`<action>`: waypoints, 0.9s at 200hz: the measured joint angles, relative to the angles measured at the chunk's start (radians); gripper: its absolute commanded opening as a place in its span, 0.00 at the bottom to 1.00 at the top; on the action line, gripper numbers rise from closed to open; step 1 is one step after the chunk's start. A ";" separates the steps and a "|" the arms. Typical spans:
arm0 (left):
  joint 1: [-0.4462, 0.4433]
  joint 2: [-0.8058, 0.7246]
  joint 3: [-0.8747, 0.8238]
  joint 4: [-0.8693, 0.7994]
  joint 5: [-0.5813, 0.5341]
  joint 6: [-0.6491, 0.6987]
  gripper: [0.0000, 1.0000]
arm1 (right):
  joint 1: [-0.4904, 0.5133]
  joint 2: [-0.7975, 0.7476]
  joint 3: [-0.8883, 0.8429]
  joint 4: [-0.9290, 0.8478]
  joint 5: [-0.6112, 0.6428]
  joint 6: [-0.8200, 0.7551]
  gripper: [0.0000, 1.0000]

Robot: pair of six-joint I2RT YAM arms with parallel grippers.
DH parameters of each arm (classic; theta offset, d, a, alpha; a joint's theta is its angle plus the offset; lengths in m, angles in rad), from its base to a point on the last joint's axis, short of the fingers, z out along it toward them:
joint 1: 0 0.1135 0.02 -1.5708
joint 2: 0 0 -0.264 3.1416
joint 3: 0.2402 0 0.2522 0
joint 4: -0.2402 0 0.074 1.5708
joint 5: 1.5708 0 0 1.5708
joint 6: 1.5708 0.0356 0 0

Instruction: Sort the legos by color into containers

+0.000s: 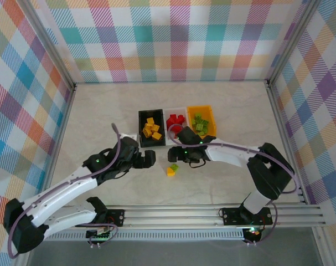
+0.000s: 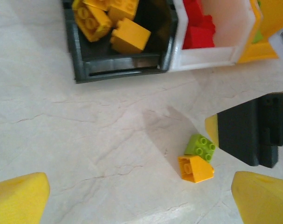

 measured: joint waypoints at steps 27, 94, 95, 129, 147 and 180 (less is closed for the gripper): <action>0.000 -0.091 -0.029 -0.018 -0.060 -0.037 1.00 | 0.031 0.089 0.062 -0.039 0.006 0.064 0.67; 0.000 -0.153 -0.038 -0.057 -0.120 -0.054 1.00 | 0.069 0.101 0.064 -0.179 0.044 0.161 0.50; 0.000 -0.154 -0.039 -0.057 -0.120 -0.055 1.00 | 0.070 0.099 0.062 -0.181 0.044 0.161 0.50; 0.000 -0.190 -0.070 -0.064 -0.127 -0.054 1.00 | 0.077 -0.014 -0.013 -0.293 0.059 0.176 0.66; 0.000 -0.195 -0.082 -0.066 -0.131 -0.054 1.00 | 0.085 -0.043 -0.018 -0.301 0.064 0.172 0.75; 0.000 -0.195 -0.085 -0.067 -0.139 -0.054 1.00 | 0.105 -0.035 -0.016 -0.304 0.062 0.160 0.74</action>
